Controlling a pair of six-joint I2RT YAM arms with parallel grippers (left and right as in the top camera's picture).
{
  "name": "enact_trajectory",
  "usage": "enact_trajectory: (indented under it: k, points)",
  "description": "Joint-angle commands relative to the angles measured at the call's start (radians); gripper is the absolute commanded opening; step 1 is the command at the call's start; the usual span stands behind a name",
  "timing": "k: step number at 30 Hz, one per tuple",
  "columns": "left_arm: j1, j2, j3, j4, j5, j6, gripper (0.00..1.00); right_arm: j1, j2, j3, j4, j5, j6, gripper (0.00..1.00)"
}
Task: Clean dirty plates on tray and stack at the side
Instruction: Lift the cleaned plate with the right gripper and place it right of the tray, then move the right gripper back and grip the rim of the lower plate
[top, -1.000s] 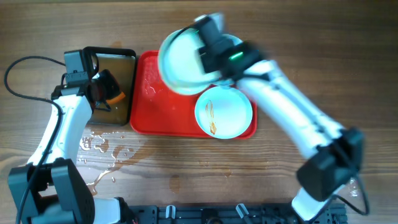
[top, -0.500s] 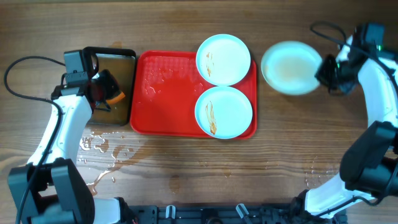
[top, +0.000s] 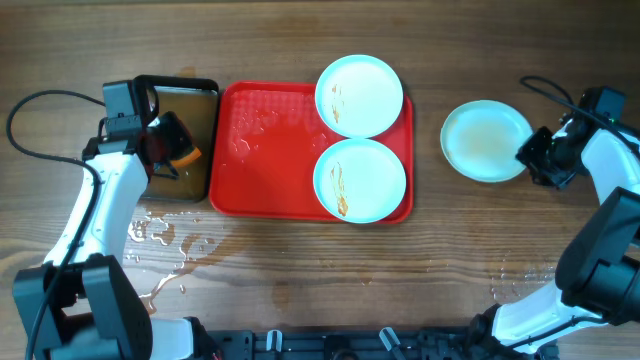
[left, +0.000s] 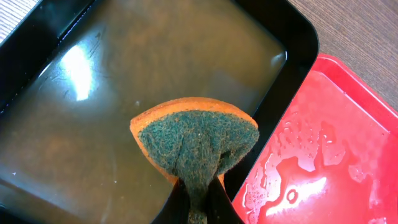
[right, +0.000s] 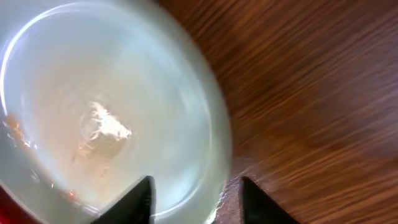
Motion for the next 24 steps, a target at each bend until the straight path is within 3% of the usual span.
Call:
enact_trajectory:
  k: [1, 4, 8, 18, 24]
  points:
    - [0.003, -0.018, -0.003, 0.002, 0.012, -0.005, 0.04, 0.021, -0.027, 0.068, -0.065, -0.246, -0.140, 0.56]
    - [0.003, -0.018, -0.003, -0.005, 0.012, -0.002, 0.04, 0.087, -0.054, 0.120, -0.158, -0.353, -0.242, 0.57]
    - [0.003, -0.018, -0.003, -0.008, 0.012, -0.002, 0.04, 0.230, -0.077, 0.123, -0.206, -0.319, -0.259, 0.59]
    - [0.003, -0.018, -0.003, -0.009, 0.012, -0.002, 0.04, 0.561, -0.005, 0.061, -0.147, -0.144, -0.148, 0.55]
    - [0.003, -0.018, -0.003, -0.010, 0.012, -0.002, 0.04, 0.639, 0.089, 0.061, -0.132, -0.008, -0.092, 0.49]
